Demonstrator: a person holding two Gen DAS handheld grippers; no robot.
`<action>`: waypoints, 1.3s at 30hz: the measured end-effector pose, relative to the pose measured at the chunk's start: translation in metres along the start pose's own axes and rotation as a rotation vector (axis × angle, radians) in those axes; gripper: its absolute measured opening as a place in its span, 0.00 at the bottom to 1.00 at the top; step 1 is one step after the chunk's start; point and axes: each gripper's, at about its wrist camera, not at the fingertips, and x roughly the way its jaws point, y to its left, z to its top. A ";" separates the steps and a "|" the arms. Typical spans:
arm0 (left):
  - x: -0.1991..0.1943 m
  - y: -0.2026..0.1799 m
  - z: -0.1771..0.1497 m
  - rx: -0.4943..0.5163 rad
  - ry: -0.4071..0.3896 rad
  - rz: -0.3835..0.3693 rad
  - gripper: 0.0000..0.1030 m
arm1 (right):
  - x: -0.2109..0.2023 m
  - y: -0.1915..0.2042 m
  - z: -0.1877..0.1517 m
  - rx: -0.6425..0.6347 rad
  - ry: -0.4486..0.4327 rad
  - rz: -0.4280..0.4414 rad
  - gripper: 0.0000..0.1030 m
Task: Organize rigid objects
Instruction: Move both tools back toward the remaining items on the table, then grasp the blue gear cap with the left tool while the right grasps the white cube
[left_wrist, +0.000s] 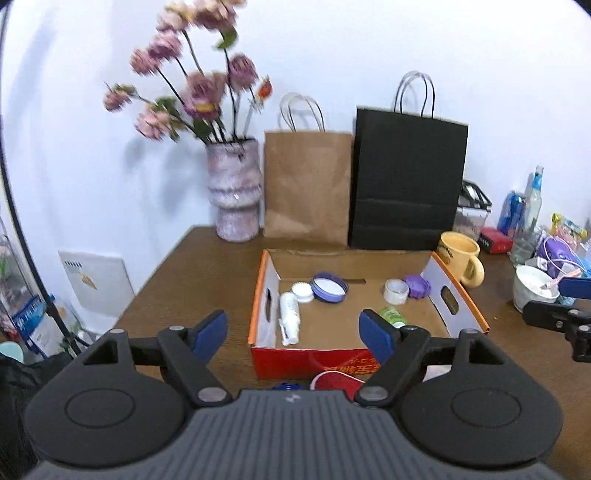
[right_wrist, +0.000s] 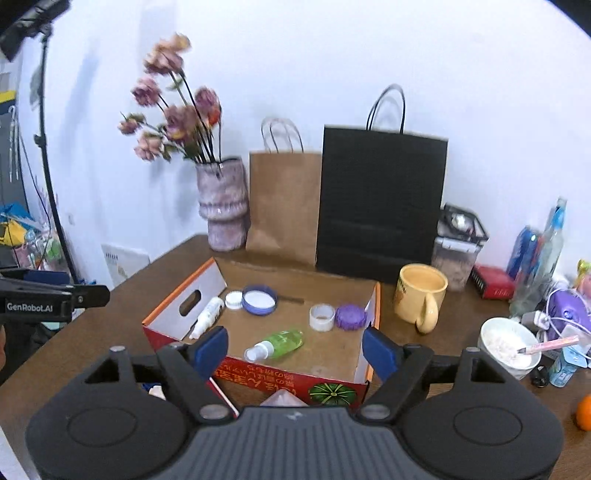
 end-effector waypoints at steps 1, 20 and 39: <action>-0.005 0.001 -0.007 0.001 -0.018 0.003 0.78 | -0.005 0.002 -0.008 -0.002 -0.021 -0.004 0.77; -0.118 0.005 -0.156 -0.007 -0.269 0.034 0.81 | -0.110 0.049 -0.157 0.025 -0.285 -0.007 0.85; -0.171 -0.013 -0.229 0.048 -0.287 0.001 0.86 | -0.173 0.087 -0.241 0.008 -0.271 -0.018 0.91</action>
